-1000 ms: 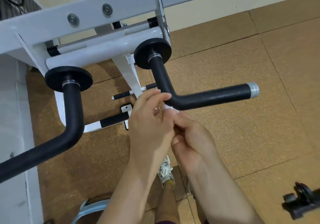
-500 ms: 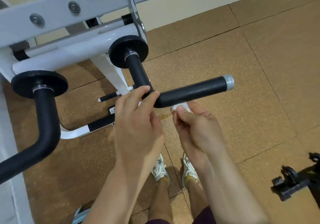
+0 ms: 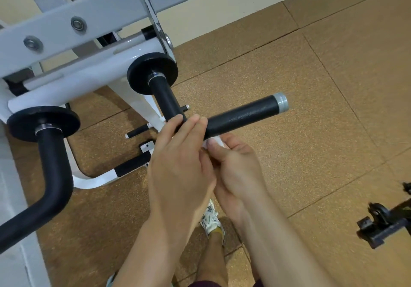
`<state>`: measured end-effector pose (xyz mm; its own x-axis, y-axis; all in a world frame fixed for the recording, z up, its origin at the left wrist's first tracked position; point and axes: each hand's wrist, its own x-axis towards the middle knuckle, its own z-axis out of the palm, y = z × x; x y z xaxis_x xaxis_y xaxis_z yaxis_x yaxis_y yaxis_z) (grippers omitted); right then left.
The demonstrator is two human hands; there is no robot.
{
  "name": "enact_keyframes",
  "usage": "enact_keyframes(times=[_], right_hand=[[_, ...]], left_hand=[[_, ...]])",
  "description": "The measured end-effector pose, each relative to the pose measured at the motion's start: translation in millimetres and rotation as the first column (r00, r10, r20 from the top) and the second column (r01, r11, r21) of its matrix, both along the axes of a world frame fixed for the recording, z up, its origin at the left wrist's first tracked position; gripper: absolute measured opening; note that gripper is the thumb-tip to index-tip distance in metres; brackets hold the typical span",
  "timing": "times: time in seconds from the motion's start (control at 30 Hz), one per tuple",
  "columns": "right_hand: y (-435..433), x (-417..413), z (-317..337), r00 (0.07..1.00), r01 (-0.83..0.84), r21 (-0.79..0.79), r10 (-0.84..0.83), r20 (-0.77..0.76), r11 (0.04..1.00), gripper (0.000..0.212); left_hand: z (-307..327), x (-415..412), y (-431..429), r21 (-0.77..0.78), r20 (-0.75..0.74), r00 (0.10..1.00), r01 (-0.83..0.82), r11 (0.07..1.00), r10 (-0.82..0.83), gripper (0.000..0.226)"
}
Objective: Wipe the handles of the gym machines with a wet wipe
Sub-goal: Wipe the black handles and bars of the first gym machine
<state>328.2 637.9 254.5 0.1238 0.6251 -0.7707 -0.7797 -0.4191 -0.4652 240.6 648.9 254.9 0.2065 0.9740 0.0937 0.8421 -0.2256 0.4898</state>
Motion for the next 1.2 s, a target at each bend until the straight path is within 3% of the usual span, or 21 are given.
enact_keyframes(times=[0.17,0.37,0.5,0.63,0.73,0.8,0.87,1.07,1.13,1.2], right_hand=[[3,34,1,0.947,0.302,0.029,-0.303,0.104,0.953,0.029],[2,16,10,0.986,0.168,0.006,-0.168,-0.006,0.986,0.012],[13,48,13,0.926,0.335,0.005,-0.330,0.184,0.942,0.023],[7,27,11,0.973,0.144,0.012,-0.144,0.181,0.989,0.023],[9,46,12,0.960,0.255,0.019,-0.255,0.118,0.967,0.031],[10,63,12,0.929,0.319,0.033,-0.319,0.188,0.947,0.030],[7,71,9,0.920,0.290,0.063,-0.297,0.258,0.955,0.025],[4,87,1,0.892,0.336,0.121,-0.357,0.279,0.934,0.020],[6,91,0,0.879,0.257,0.146,-0.294,0.376,0.955,0.018],[10,100,2,0.803,0.047,0.103,-0.099,0.588,0.994,0.018]], left_hand=[[4,2,-1,-0.009,-0.028,0.999,0.047,0.999,-0.047,0.052],[10,15,-2,-0.045,-0.008,1.000,0.015,0.999,-0.015,0.048],[12,15,-3,-0.083,-0.004,0.999,0.045,0.996,-0.046,0.051],[11,10,-1,-0.089,0.044,0.997,0.071,0.994,-0.067,0.051],[14,9,-1,-0.125,0.024,0.995,0.095,0.988,-0.092,0.051],[15,9,0,-0.146,0.019,0.995,0.099,0.984,-0.097,0.054],[14,10,2,-0.138,0.024,0.995,0.101,0.985,-0.099,0.050],[12,11,3,-0.172,0.058,0.995,0.088,0.981,-0.079,0.049],[14,14,2,-0.190,0.083,0.995,0.061,0.980,-0.046,0.051],[13,18,1,-0.171,0.087,0.996,0.051,0.984,-0.036,0.049]])
